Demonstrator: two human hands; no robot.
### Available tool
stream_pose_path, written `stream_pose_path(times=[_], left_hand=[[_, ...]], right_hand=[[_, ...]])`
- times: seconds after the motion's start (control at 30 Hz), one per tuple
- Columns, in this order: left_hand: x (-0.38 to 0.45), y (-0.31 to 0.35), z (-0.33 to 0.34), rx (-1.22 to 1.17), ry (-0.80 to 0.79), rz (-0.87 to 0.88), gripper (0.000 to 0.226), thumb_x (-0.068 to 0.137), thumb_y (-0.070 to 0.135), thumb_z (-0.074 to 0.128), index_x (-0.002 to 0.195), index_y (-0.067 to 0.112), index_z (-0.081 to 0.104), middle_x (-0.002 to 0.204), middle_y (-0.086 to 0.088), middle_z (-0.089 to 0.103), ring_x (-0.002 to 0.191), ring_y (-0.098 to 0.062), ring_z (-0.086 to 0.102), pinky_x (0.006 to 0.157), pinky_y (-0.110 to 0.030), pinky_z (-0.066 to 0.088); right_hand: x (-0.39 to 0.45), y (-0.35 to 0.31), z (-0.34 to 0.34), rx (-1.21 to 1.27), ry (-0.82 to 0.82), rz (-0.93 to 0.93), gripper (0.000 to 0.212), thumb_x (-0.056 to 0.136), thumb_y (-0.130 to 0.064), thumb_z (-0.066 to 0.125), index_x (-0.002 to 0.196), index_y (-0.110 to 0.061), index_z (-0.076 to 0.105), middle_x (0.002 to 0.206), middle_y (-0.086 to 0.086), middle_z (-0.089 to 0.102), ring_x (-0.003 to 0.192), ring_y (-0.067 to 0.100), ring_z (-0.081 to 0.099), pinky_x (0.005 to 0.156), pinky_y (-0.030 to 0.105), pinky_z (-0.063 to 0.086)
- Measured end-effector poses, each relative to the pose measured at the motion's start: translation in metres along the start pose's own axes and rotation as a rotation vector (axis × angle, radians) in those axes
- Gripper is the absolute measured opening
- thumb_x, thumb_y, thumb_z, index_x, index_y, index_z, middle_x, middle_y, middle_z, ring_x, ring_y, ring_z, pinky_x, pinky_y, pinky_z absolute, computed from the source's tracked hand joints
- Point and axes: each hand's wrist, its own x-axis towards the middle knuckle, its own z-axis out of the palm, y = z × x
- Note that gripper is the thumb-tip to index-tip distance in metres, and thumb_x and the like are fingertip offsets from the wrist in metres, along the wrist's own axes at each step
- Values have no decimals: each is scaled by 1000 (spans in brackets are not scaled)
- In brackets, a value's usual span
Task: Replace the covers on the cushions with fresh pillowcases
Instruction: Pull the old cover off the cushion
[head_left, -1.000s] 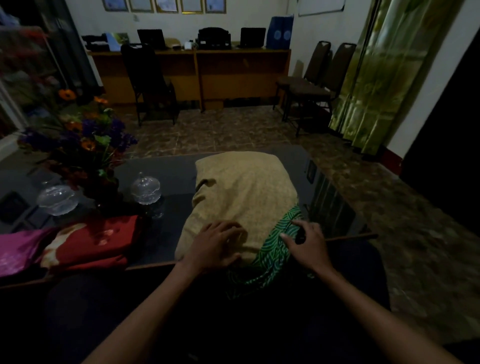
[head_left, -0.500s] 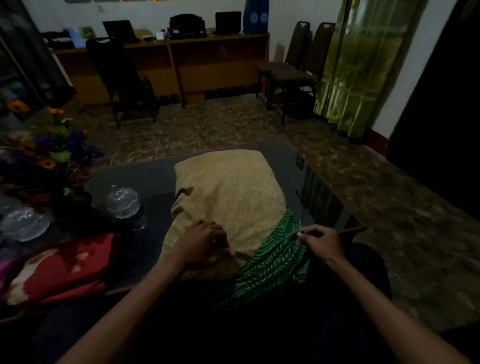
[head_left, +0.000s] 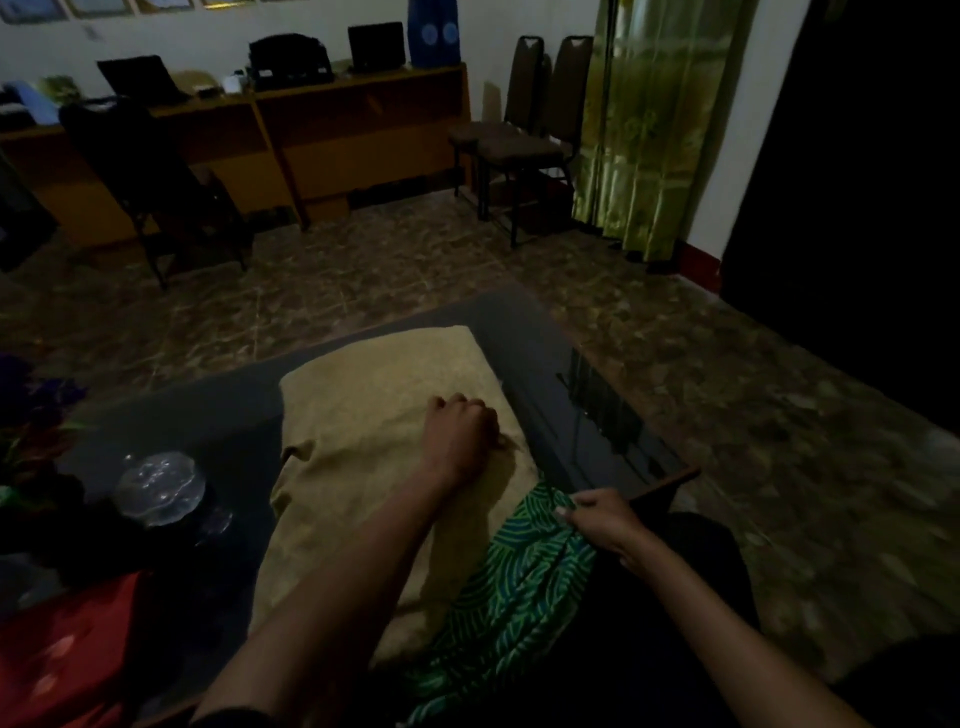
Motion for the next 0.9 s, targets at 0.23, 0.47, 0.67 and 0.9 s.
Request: stream_pose_path(times=[0.23,0.47,0.67,0.9], left_hand=[[7,-56,-16,-85,210,-238,12,91,30,62,95,27,73,97,0,70,94,-20,61,92,-39,29],[3,-43,-9,-161,150,-239,16,95,34,61,106,27,71,107,1,67,99,-19,59,95,-42,34],[-55,-8,-8,-198,-163,282,48,84,65,58,121,35,62,131,5,54,121,-18,50,98,-39,39],[-98,-8,8,-30,-31,346,43,86,60,40,103,35,70,108,10,64,110,-18,57,90,-41,39]], right_hand=[[3,15,-26,-281,-111,-61,28,89,-11,74,64,-17,64,52,-16,52,55,-1,45,56,18,35],[-25,-7,-54,-47,-163,-95,33,83,-41,81,111,-26,72,106,-10,68,101,8,64,82,33,58],[-64,-13,-39,-352,-369,-128,71,58,-48,96,118,-35,59,119,-9,59,108,7,58,87,27,53],[-48,13,-14,-393,-129,-246,55,61,-11,94,101,-28,60,97,-2,61,87,14,57,70,24,46]])
